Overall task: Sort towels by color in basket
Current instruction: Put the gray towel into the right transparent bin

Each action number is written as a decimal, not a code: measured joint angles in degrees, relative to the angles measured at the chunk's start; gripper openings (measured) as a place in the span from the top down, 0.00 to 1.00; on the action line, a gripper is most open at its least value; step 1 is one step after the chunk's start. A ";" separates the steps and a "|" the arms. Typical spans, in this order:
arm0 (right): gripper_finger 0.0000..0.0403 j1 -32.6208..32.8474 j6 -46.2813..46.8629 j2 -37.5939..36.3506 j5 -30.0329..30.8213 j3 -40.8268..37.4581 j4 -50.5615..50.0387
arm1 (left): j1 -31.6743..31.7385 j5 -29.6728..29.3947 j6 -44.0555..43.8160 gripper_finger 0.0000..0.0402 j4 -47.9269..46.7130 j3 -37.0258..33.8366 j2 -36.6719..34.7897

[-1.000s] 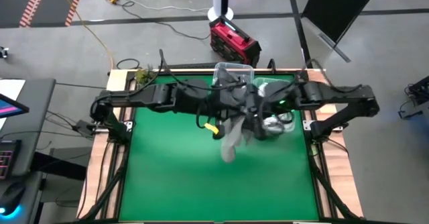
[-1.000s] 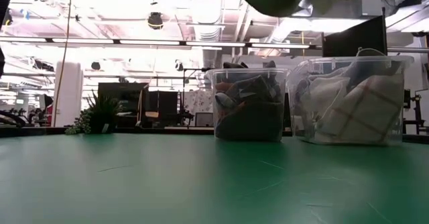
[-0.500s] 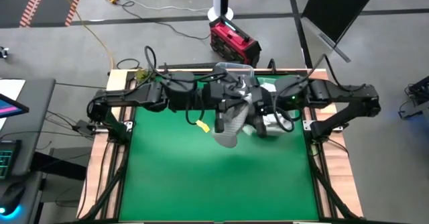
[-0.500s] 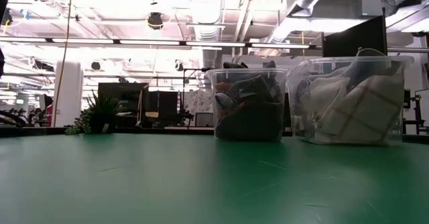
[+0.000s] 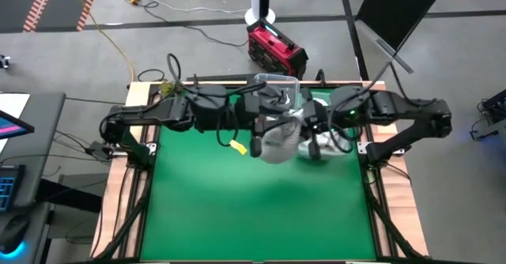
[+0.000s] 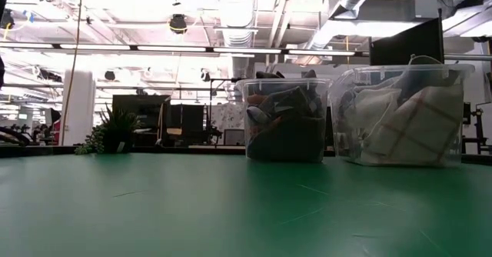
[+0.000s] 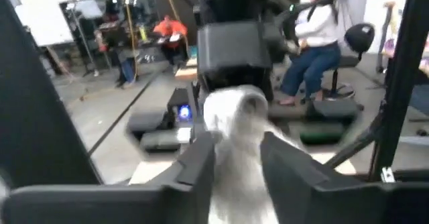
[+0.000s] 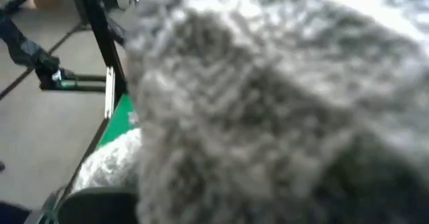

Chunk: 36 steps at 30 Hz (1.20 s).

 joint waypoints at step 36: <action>0.90 -19.97 36.17 -6.68 13.49 -42.90 -14.68 | -5.31 -14.91 -9.02 0.43 -19.23 -0.02 -11.01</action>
